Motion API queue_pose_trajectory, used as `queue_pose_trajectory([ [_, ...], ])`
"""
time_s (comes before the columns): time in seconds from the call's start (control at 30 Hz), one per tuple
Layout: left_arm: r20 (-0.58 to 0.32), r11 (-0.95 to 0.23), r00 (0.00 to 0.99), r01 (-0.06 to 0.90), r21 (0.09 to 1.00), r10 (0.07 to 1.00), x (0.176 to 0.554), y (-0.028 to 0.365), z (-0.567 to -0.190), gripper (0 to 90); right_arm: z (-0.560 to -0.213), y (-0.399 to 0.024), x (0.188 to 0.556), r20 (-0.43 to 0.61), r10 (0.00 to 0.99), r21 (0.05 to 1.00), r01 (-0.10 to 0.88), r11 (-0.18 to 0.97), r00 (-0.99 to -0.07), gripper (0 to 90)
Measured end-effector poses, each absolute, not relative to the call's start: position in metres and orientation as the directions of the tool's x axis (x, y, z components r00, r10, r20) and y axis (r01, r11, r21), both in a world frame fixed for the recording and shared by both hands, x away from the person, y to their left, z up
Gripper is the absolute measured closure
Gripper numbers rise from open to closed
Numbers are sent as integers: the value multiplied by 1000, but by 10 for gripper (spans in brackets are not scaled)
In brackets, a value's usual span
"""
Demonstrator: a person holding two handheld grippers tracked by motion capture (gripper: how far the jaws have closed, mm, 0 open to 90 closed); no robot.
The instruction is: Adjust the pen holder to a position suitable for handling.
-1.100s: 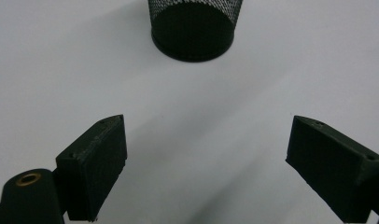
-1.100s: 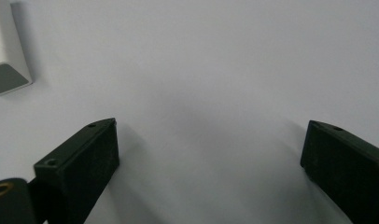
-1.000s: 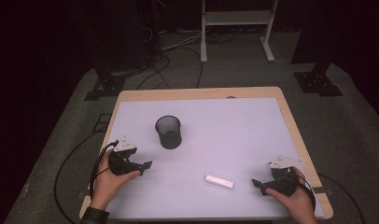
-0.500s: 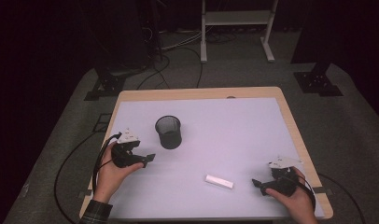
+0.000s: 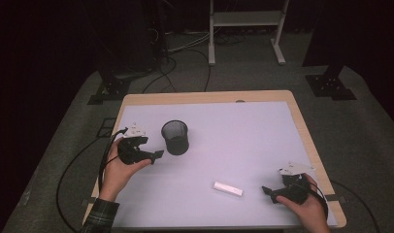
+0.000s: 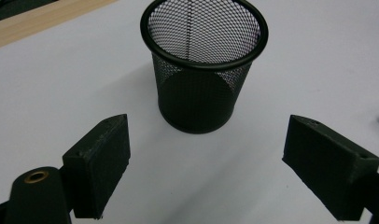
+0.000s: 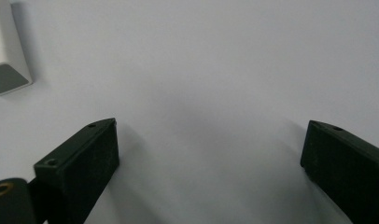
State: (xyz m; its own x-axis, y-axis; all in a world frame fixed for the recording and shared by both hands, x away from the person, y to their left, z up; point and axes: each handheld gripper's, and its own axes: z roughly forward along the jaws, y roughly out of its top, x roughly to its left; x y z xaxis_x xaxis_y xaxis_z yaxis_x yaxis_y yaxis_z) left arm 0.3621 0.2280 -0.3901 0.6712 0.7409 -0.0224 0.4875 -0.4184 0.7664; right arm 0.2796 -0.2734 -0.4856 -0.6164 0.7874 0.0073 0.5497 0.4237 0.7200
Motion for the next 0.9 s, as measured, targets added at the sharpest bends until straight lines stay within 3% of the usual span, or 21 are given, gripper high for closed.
queue_pose_trajectory([
  [0.53, -16, -410, 656, 491, 769, 754, 384, 223, -376, 176, -486, -273, 280, 8, 788, 720, 551, 423, -616, 36],
  [0.9, -10, -416, 653, 494, 763, 757, 402, 214, -374, 250, -486, -273, 280, 9, 788, 720, 551, 422, -615, 36],
])
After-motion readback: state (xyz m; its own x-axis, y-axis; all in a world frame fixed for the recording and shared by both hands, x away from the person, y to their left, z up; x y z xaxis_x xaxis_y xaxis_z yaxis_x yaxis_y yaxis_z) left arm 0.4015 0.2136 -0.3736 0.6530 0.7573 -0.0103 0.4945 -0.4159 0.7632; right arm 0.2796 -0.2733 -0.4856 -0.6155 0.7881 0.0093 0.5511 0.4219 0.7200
